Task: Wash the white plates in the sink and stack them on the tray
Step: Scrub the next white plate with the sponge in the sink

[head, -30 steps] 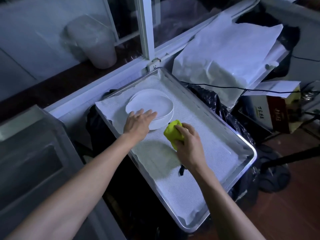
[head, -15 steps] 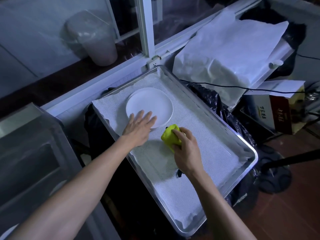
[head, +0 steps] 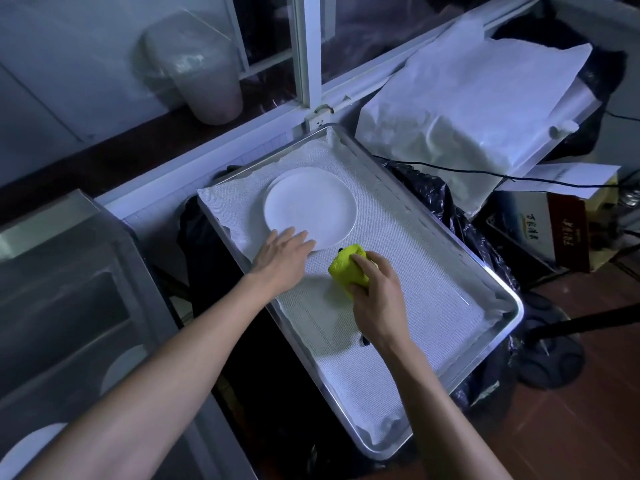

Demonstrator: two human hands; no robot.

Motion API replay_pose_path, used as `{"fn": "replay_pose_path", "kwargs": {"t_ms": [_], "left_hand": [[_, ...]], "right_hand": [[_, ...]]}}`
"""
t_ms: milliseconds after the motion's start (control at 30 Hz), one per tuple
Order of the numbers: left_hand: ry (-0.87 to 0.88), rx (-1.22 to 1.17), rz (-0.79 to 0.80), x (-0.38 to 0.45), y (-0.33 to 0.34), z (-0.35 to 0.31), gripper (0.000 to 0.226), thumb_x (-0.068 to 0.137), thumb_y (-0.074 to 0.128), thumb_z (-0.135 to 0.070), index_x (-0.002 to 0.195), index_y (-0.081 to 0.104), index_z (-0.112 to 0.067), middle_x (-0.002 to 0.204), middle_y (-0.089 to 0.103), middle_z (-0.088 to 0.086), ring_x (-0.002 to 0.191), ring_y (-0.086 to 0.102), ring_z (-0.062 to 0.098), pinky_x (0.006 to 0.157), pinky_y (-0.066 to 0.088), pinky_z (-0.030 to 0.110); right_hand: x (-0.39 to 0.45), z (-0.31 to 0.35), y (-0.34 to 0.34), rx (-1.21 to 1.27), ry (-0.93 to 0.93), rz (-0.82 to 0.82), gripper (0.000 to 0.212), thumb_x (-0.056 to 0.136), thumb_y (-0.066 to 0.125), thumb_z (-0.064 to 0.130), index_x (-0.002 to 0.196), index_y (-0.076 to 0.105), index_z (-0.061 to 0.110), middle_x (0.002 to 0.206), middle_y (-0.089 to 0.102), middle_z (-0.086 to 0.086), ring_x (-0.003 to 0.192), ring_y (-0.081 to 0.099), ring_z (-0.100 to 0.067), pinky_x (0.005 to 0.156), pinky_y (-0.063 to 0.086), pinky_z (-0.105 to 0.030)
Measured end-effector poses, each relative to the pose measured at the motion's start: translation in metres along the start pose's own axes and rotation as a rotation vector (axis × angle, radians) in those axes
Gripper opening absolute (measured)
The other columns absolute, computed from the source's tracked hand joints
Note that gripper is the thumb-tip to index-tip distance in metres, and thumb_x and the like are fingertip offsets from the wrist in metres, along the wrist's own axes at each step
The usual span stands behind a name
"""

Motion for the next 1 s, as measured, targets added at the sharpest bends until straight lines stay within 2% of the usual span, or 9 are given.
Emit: {"fn": "replay_pose_path", "kwargs": {"t_ms": [133, 233, 300, 400, 467, 633, 733, 833, 1000], "left_hand": [[-0.022, -0.123, -0.081, -0.035, -0.008, 0.007, 0.038, 0.095, 0.049, -0.013, 0.131, 0.063, -0.017, 0.139, 0.059, 0.003, 0.137, 0.046, 0.027, 0.111, 0.032, 0.042], [-0.095, -0.153, -0.147, -0.071, -0.018, 0.018, 0.016, 0.089, 0.054, -0.015, 0.095, 0.069, -0.016, 0.094, 0.071, 0.007, 0.096, 0.065, 0.033, 0.082, 0.046, 0.038], [-0.131, -0.186, -0.214, -0.099, -0.023, 0.031, 0.01, 0.088, 0.058, -0.017, 0.084, 0.067, -0.014, 0.083, 0.069, 0.007, 0.084, 0.064, 0.035, 0.071, 0.048, 0.038], [-0.169, -0.22, -0.275, -0.142, -0.023, 0.054, 0.014, 0.09, 0.062, -0.021, 0.093, 0.074, -0.014, 0.09, 0.071, 0.003, 0.089, 0.064, 0.03, 0.072, 0.053, 0.041], [-0.183, -0.265, -0.336, -0.17, -0.022, 0.071, 0.015, 0.085, 0.07, -0.016, 0.098, 0.077, -0.012, 0.092, 0.073, 0.004, 0.091, 0.066, 0.031, 0.07, 0.057, 0.043], [-0.284, -0.345, -0.309, -0.243, 0.0, 0.121, 0.023, 0.088, 0.067, -0.015, 0.11, 0.074, -0.013, 0.101, 0.072, 0.009, 0.095, 0.067, 0.032, 0.075, 0.058, 0.042], [-0.363, -0.522, -0.275, -0.291, 0.02, 0.153, 0.027, 0.096, 0.055, -0.01, 0.118, 0.07, -0.009, 0.119, 0.067, 0.014, 0.109, 0.062, 0.036, 0.088, 0.053, 0.048], [-0.48, -0.599, -0.283, -0.344, 0.04, 0.181, 0.028, 0.099, 0.052, -0.017, 0.122, 0.068, -0.018, 0.125, 0.066, 0.006, 0.111, 0.063, 0.029, 0.09, 0.053, 0.043], [-0.762, -0.673, -0.23, -0.423, 0.085, 0.225, 0.032, 0.099, 0.056, -0.024, 0.13, 0.065, -0.019, 0.139, 0.061, 0.005, 0.125, 0.057, 0.027, 0.102, 0.042, 0.032]], "right_hand": [[-0.008, 0.02, 0.007, 0.028, -0.006, 0.008, 0.057, 0.085, 0.061, -0.003, 0.137, 0.058, 0.019, 0.146, 0.046, 0.0, 0.125, 0.048, -0.028, 0.098, 0.047, -0.041], [-0.017, 0.039, 0.013, 0.066, -0.043, 0.031, 0.057, 0.087, 0.059, -0.001, 0.138, 0.057, 0.023, 0.146, 0.044, 0.004, 0.122, 0.047, -0.024, 0.077, 0.056, -0.048], [-0.022, 0.053, 0.018, 0.091, -0.098, 0.031, 0.056, 0.087, 0.06, -0.002, 0.138, 0.058, 0.023, 0.145, 0.045, 0.003, 0.121, 0.049, -0.021, 0.075, 0.056, -0.046], [-0.028, 0.081, 0.029, 0.105, -0.141, 0.028, 0.056, 0.086, 0.062, -0.003, 0.137, 0.058, 0.021, 0.145, 0.046, 0.001, 0.124, 0.05, -0.025, 0.095, 0.049, -0.039], [-0.034, 0.105, 0.041, 0.121, -0.18, 0.039, 0.057, 0.084, 0.064, -0.003, 0.136, 0.059, 0.019, 0.143, 0.047, 0.0, 0.122, 0.054, -0.027, 0.097, 0.048, -0.039], [-0.056, 0.171, 0.09, 0.067, -0.296, 0.102, 0.062, 0.078, 0.066, -0.005, 0.135, 0.061, 0.019, 0.144, 0.049, -0.001, 0.129, 0.05, -0.02, 0.103, 0.033, -0.015], [-0.074, 0.207, 0.129, 0.043, -0.369, 0.172, 0.062, 0.079, 0.065, -0.004, 0.137, 0.059, 0.018, 0.146, 0.047, -0.002, 0.13, 0.048, -0.022, 0.108, 0.038, -0.028], [-0.095, 0.235, 0.174, 0.04, -0.426, 0.228, 0.06, 0.082, 0.064, -0.002, 0.139, 0.057, 0.018, 0.147, 0.046, -0.002, 0.129, 0.048, -0.024, 0.106, 0.043, -0.036], [-0.134, 0.269, 0.254, 0.024, -0.466, 0.339, 0.058, 0.083, 0.063, -0.005, 0.138, 0.058, 0.014, 0.146, 0.047, -0.007, 0.128, 0.048, -0.025, 0.103, 0.04, -0.028]]}}
Point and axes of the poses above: each hand's wrist, its own x-axis towards the middle knuckle, its own y-axis out of the palm, z = x × y, the point moved 1 cm from there along x, towards the middle knuckle
